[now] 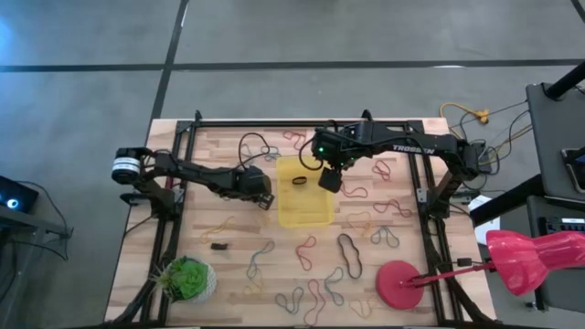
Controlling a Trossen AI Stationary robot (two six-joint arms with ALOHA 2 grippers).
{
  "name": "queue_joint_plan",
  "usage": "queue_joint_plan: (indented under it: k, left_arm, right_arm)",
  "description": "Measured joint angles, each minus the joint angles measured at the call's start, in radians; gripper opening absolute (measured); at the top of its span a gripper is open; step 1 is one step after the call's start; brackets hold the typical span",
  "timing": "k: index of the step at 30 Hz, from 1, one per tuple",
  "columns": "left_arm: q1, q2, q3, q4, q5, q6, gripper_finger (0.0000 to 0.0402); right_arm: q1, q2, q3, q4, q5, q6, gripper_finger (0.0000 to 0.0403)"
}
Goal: Pick and place rubber bands into bin
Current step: Put the top small black rubber band into the yellow bin
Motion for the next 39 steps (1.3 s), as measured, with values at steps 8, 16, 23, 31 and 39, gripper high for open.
queue_joint_plan:
  k: [8,16,23,31,39]
  left_arm:
    - [0.0,-0.134,0.052,0.002,-0.023,0.07,0.0001]
    - [0.0,-0.301,0.105,0.116,-0.001,0.258,0.0001]
    - [0.023,-0.238,0.108,0.372,0.227,0.413,0.0]
    - [0.059,-0.012,0.216,0.474,0.346,0.485,0.0001]
    - [0.071,0.098,0.341,0.312,0.32,0.514,0.0099]
  right_arm:
    - [0.004,-0.009,-0.001,-0.032,-0.006,-0.003,0.0226]
    - [0.036,-0.104,-0.001,-0.037,0.024,0.003,0.0226]
    - [0.053,-0.243,-0.013,-0.067,0.154,0.129,0.0226]
    - [0.053,-0.363,-0.069,-0.088,0.186,0.262,0.0226]
    - [0.066,-0.404,-0.143,-0.087,0.185,0.312,0.0226]
